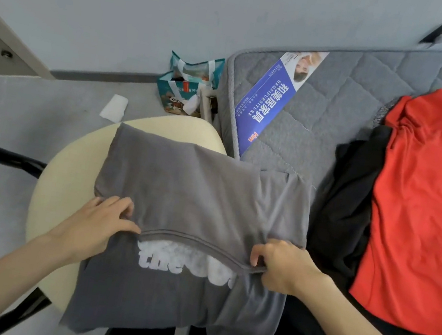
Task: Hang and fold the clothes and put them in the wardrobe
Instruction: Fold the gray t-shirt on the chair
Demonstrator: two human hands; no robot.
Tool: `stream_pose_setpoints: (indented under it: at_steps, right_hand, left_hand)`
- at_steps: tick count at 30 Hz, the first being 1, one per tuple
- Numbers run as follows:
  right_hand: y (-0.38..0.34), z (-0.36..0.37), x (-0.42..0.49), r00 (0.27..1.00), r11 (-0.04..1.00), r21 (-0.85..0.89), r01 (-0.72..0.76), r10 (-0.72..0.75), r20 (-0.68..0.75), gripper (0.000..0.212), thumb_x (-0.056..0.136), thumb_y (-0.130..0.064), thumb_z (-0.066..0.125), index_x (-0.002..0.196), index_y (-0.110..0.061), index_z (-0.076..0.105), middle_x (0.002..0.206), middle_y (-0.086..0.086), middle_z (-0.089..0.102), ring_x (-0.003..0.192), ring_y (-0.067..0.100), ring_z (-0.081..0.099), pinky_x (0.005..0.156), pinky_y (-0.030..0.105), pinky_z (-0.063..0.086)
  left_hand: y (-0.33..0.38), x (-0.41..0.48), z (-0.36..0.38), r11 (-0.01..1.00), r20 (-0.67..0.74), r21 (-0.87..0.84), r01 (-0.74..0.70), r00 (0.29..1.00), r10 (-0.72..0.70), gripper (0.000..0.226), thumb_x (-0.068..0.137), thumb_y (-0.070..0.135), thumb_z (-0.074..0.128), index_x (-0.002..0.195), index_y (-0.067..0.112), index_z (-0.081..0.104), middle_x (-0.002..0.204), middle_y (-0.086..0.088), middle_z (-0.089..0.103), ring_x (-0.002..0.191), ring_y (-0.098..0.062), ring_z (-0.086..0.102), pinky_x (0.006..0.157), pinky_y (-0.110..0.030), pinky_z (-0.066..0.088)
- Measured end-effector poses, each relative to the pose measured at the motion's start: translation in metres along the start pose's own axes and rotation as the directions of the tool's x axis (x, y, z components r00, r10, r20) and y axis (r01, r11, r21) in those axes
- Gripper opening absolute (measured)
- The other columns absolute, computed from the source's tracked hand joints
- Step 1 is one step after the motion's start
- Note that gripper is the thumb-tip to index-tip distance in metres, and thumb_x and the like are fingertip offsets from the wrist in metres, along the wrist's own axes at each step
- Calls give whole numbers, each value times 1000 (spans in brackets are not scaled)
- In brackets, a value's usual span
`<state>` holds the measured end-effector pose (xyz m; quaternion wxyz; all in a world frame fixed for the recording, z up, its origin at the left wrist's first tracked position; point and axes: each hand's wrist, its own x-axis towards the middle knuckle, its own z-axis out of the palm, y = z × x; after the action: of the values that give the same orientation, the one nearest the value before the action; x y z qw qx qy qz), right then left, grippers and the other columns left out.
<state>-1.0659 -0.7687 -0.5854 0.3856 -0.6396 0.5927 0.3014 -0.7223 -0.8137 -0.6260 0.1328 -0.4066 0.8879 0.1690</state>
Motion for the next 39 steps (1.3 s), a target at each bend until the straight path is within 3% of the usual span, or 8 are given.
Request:
stream_pose_setpoints:
  at_steps: [4, 9, 12, 15, 23, 29, 33, 39]
  right_hand:
    - [-6, -15, 5, 955, 999, 28, -35, 42, -294, 27, 90, -25, 44, 103, -30, 68, 111, -4, 62, 106, 23, 55, 92, 36, 42]
    - [-5, -39, 39, 839, 993, 115, 4, 59, -541, 45, 89, -19, 50, 134, -22, 48, 139, -1, 40, 128, 22, 35, 99, 35, 35]
    - [-4, -59, 65, 806, 982, 177, 69, 50, -590, 57, 86, -10, 49, 142, -15, 37, 142, 7, 41, 131, 27, 36, 108, 36, 30]
    - [3, -65, 89, 838, 973, 233, 4, 123, -531, 52, 92, -18, 43, 143, -19, 31, 135, 9, 46, 125, 30, 42, 106, 44, 28]
    - [38, -47, 94, 821, 846, -90, -525, 476, -315, 58, 95, -63, 19, 120, -16, 43, 127, 12, 47, 118, 29, 42, 96, 44, 30]
    - [21, -76, 101, 948, 982, -66, -175, 150, -282, 53, 87, -42, 64, 121, -8, 41, 128, 13, 44, 122, 30, 41, 93, 38, 37]
    - [22, -83, 76, 966, 985, 8, -174, 172, -195, 40, 91, -40, 60, 114, -11, 46, 123, 13, 54, 114, 32, 53, 82, 37, 41]
    - [7, -151, 2, 911, 994, 42, -97, 106, -398, 51, 70, -68, 68, 96, -27, 53, 91, 0, 59, 99, 26, 58, 66, 33, 38]
  left_hand:
    - [12, 22, -19, 986, -23, -151, 71, 997, -75, 35, 60, -9, 74, 68, 26, 73, 109, -7, 61, 96, -29, 62, 75, -40, 47]
    - [8, 81, -35, 944, -201, -267, 195, 946, -252, 40, 95, 9, 48, 134, 17, 52, 149, -7, 35, 135, -27, 36, 107, -43, 34]
    - [-7, 121, -39, 937, -88, -182, 298, 944, -317, 47, 102, 21, 36, 148, 20, 28, 157, -7, 19, 144, -26, 19, 116, -48, 17]
    - [-24, 146, -35, 932, 57, -58, 357, 933, -354, 47, 104, 27, 28, 150, 23, 20, 150, -10, 27, 140, -28, 24, 113, -59, 2]
    - [-63, 134, -15, 960, 55, 86, 268, 960, -273, 43, 99, 42, 32, 137, 20, 32, 121, -9, 46, 109, -29, 47, 93, -39, 34]
    - [-60, 138, -38, 981, 189, 103, 164, 965, -181, 37, 94, 48, 47, 109, 16, 39, 115, -7, 56, 106, -28, 51, 85, -37, 39]
    - [-57, 110, -65, 985, 202, -28, 171, 966, -162, 32, 94, 44, 50, 101, 17, 35, 111, -4, 64, 103, -29, 57, 80, -38, 46]
    - [-53, 46, -142, 952, -83, -109, 286, 952, -295, 36, 87, 46, 59, 100, 16, 43, 95, -6, 64, 92, -30, 60, 72, -38, 47]
